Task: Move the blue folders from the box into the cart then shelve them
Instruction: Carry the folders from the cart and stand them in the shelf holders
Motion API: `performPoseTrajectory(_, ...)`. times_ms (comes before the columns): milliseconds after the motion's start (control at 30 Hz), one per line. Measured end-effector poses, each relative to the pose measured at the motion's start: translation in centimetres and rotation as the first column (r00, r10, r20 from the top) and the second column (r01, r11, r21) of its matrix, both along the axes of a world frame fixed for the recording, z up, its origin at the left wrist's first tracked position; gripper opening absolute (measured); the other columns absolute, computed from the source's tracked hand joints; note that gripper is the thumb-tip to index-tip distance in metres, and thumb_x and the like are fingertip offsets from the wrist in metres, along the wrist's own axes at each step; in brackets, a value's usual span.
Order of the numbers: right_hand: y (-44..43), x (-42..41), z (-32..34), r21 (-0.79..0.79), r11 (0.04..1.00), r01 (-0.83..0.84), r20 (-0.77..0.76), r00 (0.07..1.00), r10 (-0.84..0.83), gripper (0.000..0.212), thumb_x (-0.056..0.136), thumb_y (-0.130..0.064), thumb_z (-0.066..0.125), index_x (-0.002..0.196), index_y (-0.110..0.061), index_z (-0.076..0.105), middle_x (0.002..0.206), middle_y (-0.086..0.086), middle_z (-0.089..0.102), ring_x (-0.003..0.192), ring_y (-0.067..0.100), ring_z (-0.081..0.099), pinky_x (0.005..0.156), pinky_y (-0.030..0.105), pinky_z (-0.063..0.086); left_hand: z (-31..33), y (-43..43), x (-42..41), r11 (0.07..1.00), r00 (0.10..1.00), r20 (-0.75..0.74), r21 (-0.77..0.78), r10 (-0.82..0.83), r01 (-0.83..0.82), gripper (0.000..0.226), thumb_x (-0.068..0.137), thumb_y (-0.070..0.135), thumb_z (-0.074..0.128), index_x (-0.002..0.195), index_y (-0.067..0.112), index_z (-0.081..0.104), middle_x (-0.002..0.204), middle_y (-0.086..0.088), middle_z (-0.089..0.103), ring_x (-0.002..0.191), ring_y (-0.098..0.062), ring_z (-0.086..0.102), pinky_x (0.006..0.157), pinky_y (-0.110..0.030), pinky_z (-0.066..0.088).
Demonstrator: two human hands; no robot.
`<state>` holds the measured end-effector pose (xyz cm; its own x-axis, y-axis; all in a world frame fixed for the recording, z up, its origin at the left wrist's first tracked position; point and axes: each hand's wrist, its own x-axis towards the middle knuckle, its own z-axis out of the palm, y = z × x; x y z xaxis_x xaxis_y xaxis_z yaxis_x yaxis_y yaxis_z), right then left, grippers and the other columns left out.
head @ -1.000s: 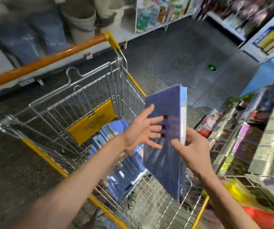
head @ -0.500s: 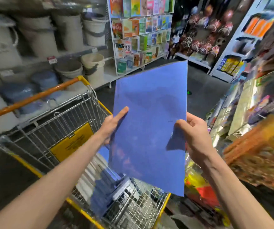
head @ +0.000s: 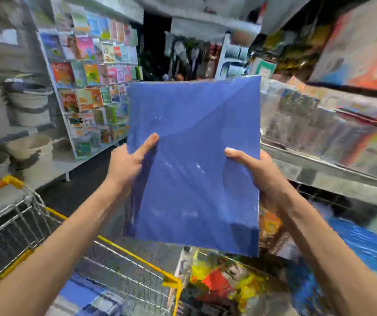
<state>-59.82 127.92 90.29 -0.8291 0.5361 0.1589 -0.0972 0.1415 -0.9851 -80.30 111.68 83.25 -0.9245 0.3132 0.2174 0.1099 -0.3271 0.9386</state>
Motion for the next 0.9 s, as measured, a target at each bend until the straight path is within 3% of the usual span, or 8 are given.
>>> performPoseTrajectory(133, 0.6, 4.1, 4.9, -0.067, 0.998, 0.012, -0.036, 0.999, -0.014, 0.047, 0.089, -0.039, 0.065, 0.130, -0.015, 0.064, 0.124, 0.006, 0.070, 0.106, 0.023, 0.070, 0.089, 0.038, 0.058, 4.9, 3.4, 2.5, 0.987, 0.990, -0.100, 0.116, -0.096, 0.108, 0.020, 0.084, 0.040, 0.078, 0.091, 0.022, 0.076, 0.086, 0.011, 0.074, 0.075, 0.000, 0.065, 0.071, -0.023, 0.054)
performPoseTrajectory(267, 1.9, 8.6, 8.0, -0.193, 0.981, 0.012, -0.169, 0.985, -0.045, 0.040, 0.096, -0.043, 0.045, 0.109, -0.023, 0.077, 0.113, 0.001, 0.074, 0.095, 0.016, 0.073, 0.077, 0.030, 0.060, 9.2, 6.0, 6.0, 0.971, 0.973, -0.159, 0.145, -0.166, 0.190, 0.023, 0.083, 0.040, 0.079, 0.094, 0.020, 0.075, 0.083, 0.009, 0.074, 0.067, 0.002, 0.066, 0.059, -0.019, 0.053)
performPoseTrajectory(400, 3.4, 12.2, 9.0, -0.031, 0.995, 0.093, -0.155, 0.983, -0.096, 0.037, 0.091, -0.029, 0.057, 0.123, -0.014, 0.066, 0.113, 0.005, 0.073, 0.094, 0.020, 0.073, 0.073, 0.031, 0.059, 11.7, 7.9, 9.0, 0.952, 0.955, -0.159, 0.142, -0.249, 0.272, 0.027, 0.079, 0.045, 0.082, 0.090, 0.021, 0.076, 0.085, 0.008, 0.078, 0.079, -0.011, 0.074, 0.069, -0.032, 0.059)
performPoseTrajectory(500, 5.6, 15.3, 9.5, 0.084, 0.974, 0.209, -0.199, 0.961, -0.189, 0.047, 0.083, -0.019, 0.068, 0.129, -0.011, 0.062, 0.116, 0.010, 0.072, 0.096, 0.025, 0.072, 0.075, 0.037, 0.060, 13.5, 9.9, 11.9, 0.951, 0.947, -0.166, 0.098, -0.275, 0.293, 0.024, 0.078, 0.046, 0.082, 0.080, 0.023, 0.075, 0.083, 0.006, 0.077, 0.080, -0.017, 0.073, 0.075, -0.041, 0.060)
performPoseTrajectory(600, 7.8, 18.2, 10.2, 0.113, 0.956, 0.271, -0.264, 0.936, -0.234, 0.049, 0.081, -0.018, 0.068, 0.128, -0.011, 0.061, 0.121, 0.013, 0.070, 0.101, 0.031, 0.071, 0.082, 0.044, 0.059, 15.1, 12.0, 15.0, 0.937, 0.929, -0.180, 0.074, -0.323, 0.340, 0.026, 0.077, 0.048, 0.082, 0.084, 0.023, 0.076, 0.090, 0.000, 0.079, 0.090, -0.027, 0.075, 0.083, -0.053, 0.060)
performPoseTrajectory(767, 11.9, 24.6, 12.6, 0.126, 0.946, 0.299, -0.293, 0.922, -0.252, 0.041, 0.081, -0.019, 0.070, 0.120, -0.008, 0.067, 0.113, 0.015, 0.072, 0.094, 0.032, 0.072, 0.076, 0.039, 0.059, 18.2, 16.7, 20.8, 0.925, 0.901, -0.246, 0.040, -0.357, 0.378, 0.038, 0.073, 0.055, 0.084, 0.087, 0.020, 0.077, 0.097, -0.015, 0.076, 0.085, -0.027, 0.072, 0.083, -0.060, 0.058)
performPoseTrajectory(900, 16.2, 30.4, 15.0, 0.121, 0.931, 0.345, -0.338, 0.896, -0.288, 0.035, 0.080, -0.018, 0.072, 0.114, -0.012, 0.072, 0.111, 0.015, 0.073, 0.093, 0.032, 0.072, 0.077, 0.041, 0.058, 20.9, 21.5, 26.4, 0.899, 0.878, -0.261, 0.068, -0.401, 0.432, 0.044, 0.067, 0.059, 0.087, 0.087, 0.020, 0.079, 0.097, -0.010, 0.077, 0.086, -0.034, 0.073, 0.081, -0.063, 0.058)
